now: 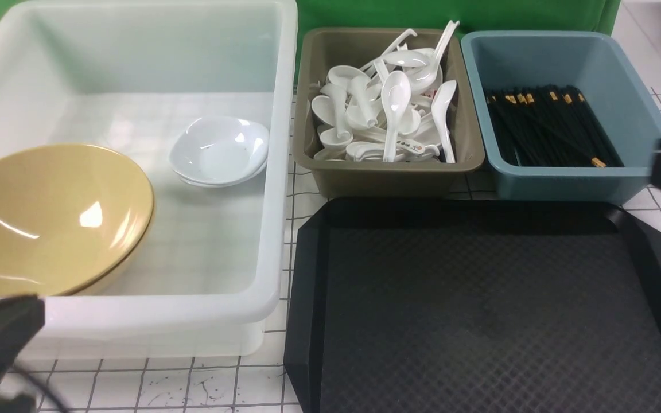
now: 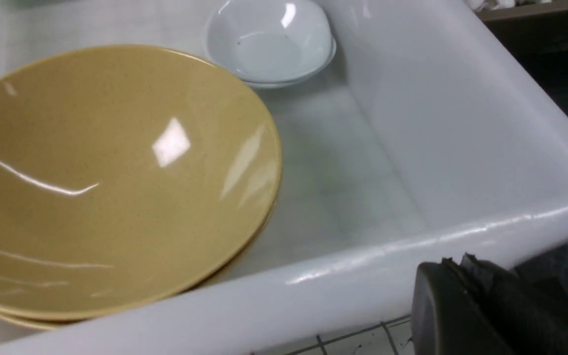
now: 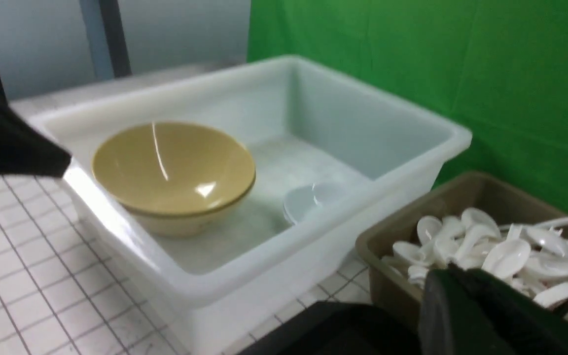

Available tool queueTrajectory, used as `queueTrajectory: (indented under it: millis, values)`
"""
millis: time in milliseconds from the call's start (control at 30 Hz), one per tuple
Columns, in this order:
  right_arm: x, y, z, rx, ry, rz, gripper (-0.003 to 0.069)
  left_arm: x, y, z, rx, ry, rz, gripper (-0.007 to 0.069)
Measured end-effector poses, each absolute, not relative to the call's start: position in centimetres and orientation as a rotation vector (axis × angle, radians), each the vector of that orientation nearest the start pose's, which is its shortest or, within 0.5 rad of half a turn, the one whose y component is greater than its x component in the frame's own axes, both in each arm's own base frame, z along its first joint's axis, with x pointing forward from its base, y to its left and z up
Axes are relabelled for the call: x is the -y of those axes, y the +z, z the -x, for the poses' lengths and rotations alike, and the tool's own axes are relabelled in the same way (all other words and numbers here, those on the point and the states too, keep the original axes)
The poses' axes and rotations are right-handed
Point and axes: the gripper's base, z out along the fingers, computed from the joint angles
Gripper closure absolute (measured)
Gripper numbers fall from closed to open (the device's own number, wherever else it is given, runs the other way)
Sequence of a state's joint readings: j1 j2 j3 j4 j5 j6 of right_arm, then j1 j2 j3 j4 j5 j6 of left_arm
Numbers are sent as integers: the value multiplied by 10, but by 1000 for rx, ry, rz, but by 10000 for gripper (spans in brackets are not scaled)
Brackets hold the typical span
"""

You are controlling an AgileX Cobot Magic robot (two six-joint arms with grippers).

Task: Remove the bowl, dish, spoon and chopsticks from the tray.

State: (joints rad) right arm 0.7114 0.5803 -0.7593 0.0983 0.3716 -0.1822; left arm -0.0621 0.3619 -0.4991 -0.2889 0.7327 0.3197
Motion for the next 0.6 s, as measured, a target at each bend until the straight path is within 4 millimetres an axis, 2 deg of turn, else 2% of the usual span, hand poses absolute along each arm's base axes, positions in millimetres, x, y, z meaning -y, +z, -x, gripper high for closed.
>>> queueTrajectory:
  millis: [133,300,600]
  values:
    - [-68,385,-75,-1499,512,655,601,20,285,-43,-1926,-160,-284,636]
    - [-68,385,-75,-1487,513,649,594,19,285,-28,-1838,-150,-283,636]
    - [-68,385,-75,-1488,516,646,584,19,286,-24,-1817,-148,-284,636]
